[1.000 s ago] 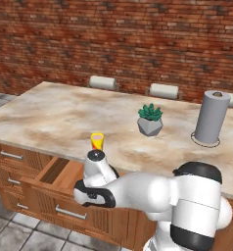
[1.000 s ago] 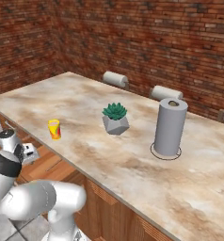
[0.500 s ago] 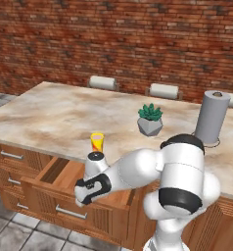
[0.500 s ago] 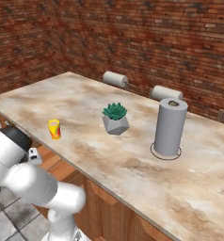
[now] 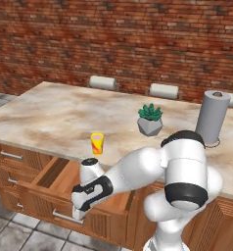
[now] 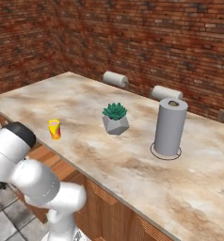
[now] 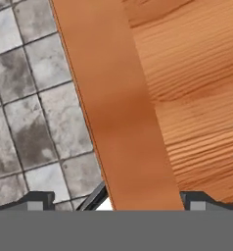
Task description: Pick up the straw from the left drawer and put it inside the smoothie cup.
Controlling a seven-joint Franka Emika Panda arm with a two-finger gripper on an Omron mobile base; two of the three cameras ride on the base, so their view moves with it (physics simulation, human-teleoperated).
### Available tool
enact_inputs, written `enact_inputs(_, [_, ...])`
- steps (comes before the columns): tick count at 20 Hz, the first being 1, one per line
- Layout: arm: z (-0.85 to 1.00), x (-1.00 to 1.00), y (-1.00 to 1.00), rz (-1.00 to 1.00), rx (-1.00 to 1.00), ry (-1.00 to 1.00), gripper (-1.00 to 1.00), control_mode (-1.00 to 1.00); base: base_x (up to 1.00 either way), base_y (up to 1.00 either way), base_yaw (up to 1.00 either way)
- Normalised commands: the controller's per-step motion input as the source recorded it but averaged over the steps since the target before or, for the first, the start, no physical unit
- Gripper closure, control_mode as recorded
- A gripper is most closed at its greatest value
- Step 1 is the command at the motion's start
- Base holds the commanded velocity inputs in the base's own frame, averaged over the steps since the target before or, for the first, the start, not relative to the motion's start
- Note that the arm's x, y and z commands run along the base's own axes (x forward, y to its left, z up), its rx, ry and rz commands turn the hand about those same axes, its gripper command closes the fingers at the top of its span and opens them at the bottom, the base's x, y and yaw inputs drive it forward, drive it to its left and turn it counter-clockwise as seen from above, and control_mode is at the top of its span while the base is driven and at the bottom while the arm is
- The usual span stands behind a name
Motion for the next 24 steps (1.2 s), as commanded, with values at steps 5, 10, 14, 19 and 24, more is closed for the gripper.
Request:
enact_inputs(5, [0.00,-1.00,0.30,0.15,-0.02,-0.01,-1.00,-1.00,0.00,0.00,0.00])
enact_inputs(10, [0.14,-1.00,0.56,0.21,-0.07,0.00,-1.00,-1.00,0.00,0.00,0.00])
enact_inputs(14, [0.61,-0.98,0.64,0.13,-0.08,-0.02,-1.00,-1.00,0.00,0.00,0.00])
enact_inputs(19, [1.00,-0.20,0.47,-0.07,-0.09,-0.05,-1.00,-1.00,0.00,0.00,0.00])
enact_inputs(24, [1.00,0.13,0.03,-0.32,-0.01,-0.03,-1.00,-1.00,0.00,0.00,0.00])
